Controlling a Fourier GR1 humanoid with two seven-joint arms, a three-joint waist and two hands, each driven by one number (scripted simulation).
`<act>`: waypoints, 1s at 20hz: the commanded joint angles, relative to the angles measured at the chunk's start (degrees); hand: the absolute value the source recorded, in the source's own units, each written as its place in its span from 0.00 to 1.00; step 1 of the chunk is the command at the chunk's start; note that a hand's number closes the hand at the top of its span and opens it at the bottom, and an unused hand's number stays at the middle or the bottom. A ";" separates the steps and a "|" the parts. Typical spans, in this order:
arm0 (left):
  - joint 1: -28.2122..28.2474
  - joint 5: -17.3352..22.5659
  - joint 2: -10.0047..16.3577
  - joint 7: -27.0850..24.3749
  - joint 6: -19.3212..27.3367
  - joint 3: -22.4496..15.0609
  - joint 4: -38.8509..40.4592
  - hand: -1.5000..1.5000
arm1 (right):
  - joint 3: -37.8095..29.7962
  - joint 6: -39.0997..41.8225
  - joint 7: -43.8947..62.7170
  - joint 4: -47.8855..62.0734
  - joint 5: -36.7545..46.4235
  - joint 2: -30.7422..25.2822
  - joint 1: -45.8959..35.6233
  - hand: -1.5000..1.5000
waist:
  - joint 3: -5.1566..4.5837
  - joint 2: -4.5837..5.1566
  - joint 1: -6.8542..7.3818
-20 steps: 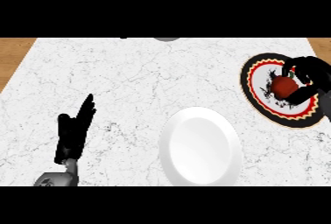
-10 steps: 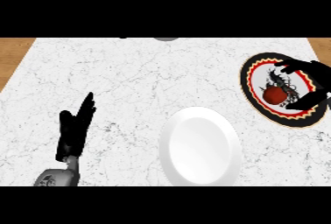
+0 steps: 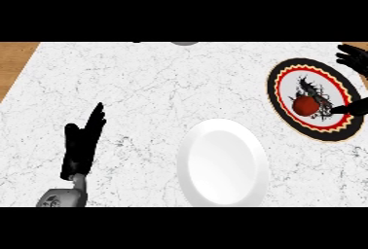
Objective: Pick the bell pepper from the plate and place it in the plate
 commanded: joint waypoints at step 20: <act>-1.11 0.54 0.58 -0.57 -1.07 1.21 0.78 0.50 | -0.87 5.74 -6.70 -1.09 -3.39 -0.06 6.55 0.00 | 0.04 0.20 0.48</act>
